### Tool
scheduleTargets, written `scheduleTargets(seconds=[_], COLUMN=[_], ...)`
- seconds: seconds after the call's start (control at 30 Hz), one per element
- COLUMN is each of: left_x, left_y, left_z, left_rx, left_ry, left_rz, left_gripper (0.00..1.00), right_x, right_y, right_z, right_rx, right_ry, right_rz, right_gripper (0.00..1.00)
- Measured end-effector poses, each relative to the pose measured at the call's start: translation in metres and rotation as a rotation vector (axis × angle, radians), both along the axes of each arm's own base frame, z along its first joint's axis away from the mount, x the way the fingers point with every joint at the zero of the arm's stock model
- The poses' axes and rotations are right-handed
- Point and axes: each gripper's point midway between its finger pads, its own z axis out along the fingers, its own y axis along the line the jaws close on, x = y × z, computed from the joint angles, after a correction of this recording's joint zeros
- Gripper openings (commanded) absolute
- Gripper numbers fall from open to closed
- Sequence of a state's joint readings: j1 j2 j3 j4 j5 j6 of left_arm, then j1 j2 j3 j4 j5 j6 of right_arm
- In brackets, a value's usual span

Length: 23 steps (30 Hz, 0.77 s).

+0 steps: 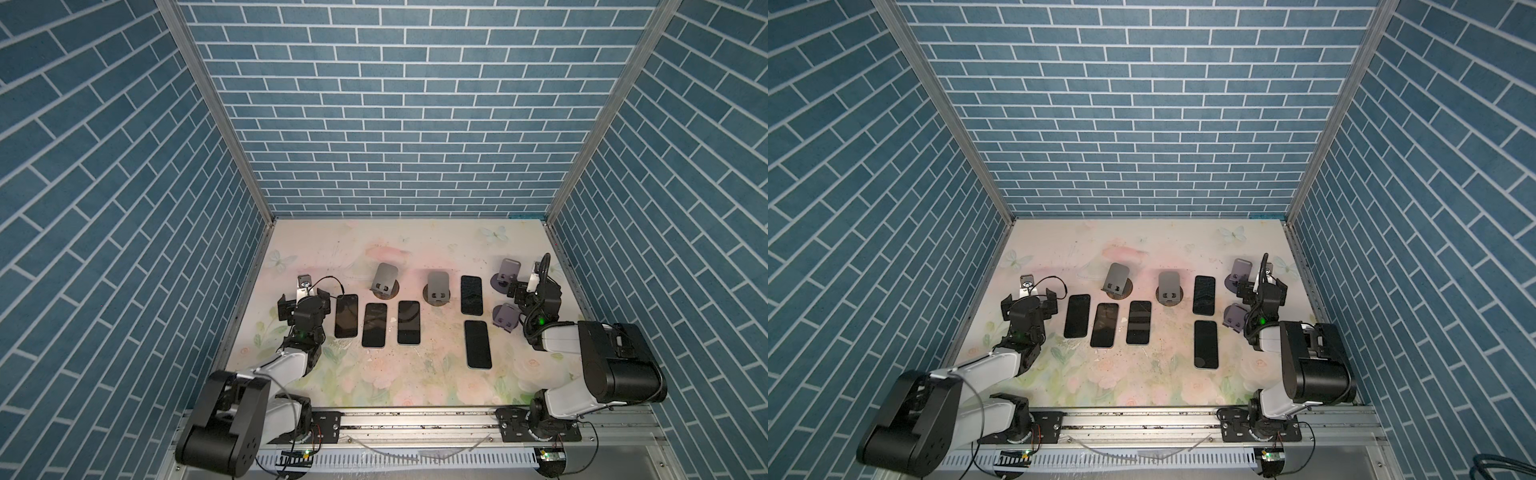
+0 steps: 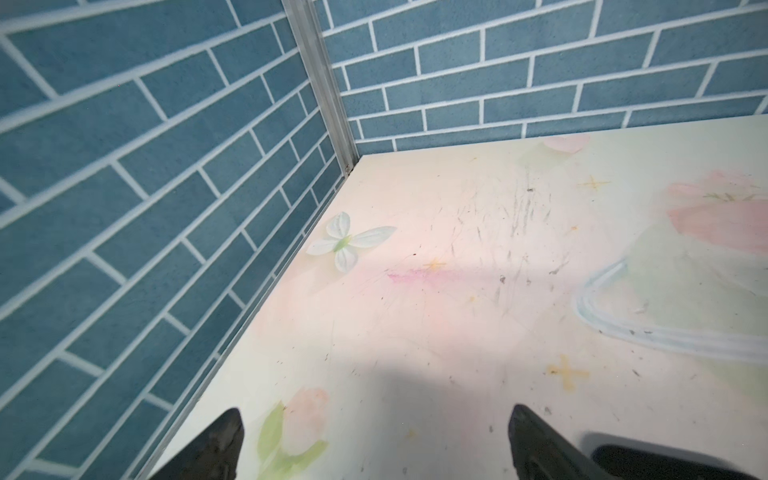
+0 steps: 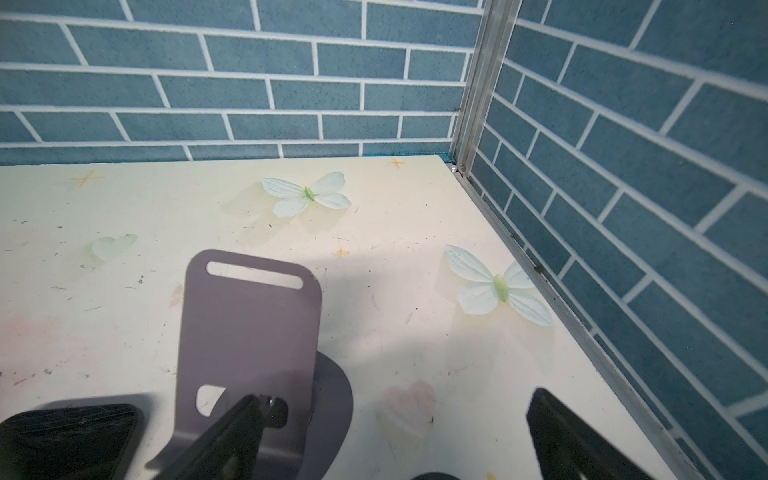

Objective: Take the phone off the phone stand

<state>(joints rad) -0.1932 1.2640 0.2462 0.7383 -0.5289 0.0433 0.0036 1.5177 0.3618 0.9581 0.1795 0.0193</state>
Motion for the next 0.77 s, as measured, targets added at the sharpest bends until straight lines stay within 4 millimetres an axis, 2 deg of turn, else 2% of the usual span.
scheduleTargets(seconds=[0.1, 0.23, 0.33, 0.57, 0.77], left_x=[0.01, 0.023, 0.024, 0.051, 0.049], left_y=[-0.002, 0.007, 0.007, 0.004, 0.003], left_z=[-0.008, -0.017, -0.03, -0.005, -0.011], left_rx=[-0.006, -0.034, -0.05, -0.078, -0.081], left_ry=[-0.006, -0.035, -0.004, -0.06, -0.035], left_rz=[-0.034, -0.037, -0.052, -0.072, -0.077], left_gripper=[1.0, 1.0, 1.0, 1.0, 1.0], right_x=[0.0, 0.0, 0.0, 0.0, 0.0], right_y=[0.0, 0.0, -0.001, -0.001, -0.001], right_z=[0.0, 0.0, 0.0, 0.0, 0.0], right_rx=[0.0, 0.0, 0.0, 0.0, 0.001], right_ry=[0.0, 0.0, 0.0, -0.001, 0.0], right_rz=[0.0, 0.0, -0.001, -0.002, -0.003], right_gripper=[0.99, 0.99, 0.99, 0.99, 0.99])
